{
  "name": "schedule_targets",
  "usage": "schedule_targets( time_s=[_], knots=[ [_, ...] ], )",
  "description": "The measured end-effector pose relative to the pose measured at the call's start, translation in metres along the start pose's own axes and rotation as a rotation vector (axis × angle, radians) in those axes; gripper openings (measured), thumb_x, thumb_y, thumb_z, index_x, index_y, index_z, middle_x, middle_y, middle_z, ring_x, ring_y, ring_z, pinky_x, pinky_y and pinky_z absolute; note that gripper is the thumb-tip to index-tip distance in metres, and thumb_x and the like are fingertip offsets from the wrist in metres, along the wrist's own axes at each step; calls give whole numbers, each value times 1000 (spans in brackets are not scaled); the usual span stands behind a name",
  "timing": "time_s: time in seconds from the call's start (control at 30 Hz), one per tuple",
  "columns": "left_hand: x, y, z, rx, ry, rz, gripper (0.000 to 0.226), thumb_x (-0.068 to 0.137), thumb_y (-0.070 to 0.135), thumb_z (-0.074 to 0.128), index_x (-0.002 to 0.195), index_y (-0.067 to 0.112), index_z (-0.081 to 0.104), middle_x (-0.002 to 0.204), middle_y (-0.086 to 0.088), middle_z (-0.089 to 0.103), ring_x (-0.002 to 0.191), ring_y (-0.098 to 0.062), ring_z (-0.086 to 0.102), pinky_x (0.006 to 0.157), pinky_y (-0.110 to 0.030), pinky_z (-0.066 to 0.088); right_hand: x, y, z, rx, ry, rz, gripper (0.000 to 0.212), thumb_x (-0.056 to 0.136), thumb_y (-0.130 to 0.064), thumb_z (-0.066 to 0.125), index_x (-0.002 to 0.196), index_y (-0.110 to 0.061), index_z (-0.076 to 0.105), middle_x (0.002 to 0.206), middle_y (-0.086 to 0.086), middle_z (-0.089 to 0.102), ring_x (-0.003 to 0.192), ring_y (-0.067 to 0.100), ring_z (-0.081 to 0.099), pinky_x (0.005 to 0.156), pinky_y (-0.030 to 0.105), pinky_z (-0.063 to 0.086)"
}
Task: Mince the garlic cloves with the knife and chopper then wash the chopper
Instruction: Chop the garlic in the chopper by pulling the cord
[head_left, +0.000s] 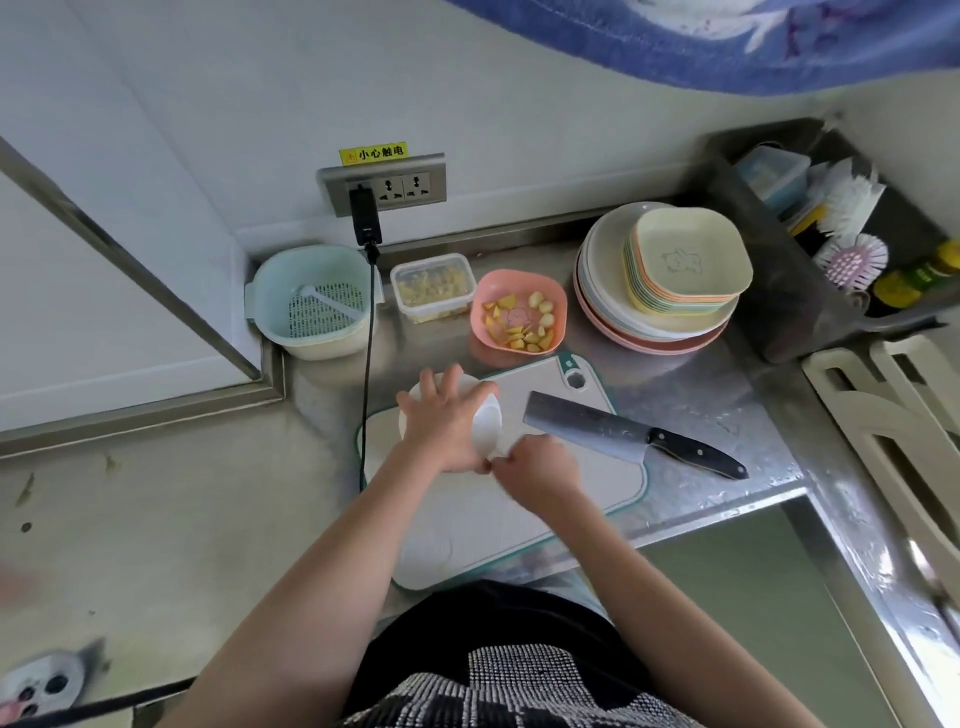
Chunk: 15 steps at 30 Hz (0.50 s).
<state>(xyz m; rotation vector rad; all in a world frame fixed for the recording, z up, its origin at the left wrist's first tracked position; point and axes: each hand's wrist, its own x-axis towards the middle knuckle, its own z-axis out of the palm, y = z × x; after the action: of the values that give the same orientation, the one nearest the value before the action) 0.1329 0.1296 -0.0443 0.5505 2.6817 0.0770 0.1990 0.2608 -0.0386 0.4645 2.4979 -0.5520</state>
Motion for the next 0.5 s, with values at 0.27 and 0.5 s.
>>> schedule_targets(
  time_s=[0.27, 0.5],
  knots=[
    [-3, -1, -4, -95, 14, -91, 95, 49, 51, 80, 129, 47, 29, 140, 1, 20, 128, -34, 18, 94, -51, 31, 20, 27, -15, -199, 58, 24, 35, 90, -37, 45, 98, -11, 66, 97, 7, 67, 89, 27, 63, 66, 25, 41],
    [-6, 8, 1, -153, 37, -198, 92, 49, 46, 80, 126, 47, 30, 141, 0, 19, 130, -35, 16, 96, -53, 30, 11, 139, -49, -108, 104, 398, 36, 88, -36, 41, 98, -10, 64, 84, 5, 64, 79, 25, 60, 74, 30, 48]
  ],
)
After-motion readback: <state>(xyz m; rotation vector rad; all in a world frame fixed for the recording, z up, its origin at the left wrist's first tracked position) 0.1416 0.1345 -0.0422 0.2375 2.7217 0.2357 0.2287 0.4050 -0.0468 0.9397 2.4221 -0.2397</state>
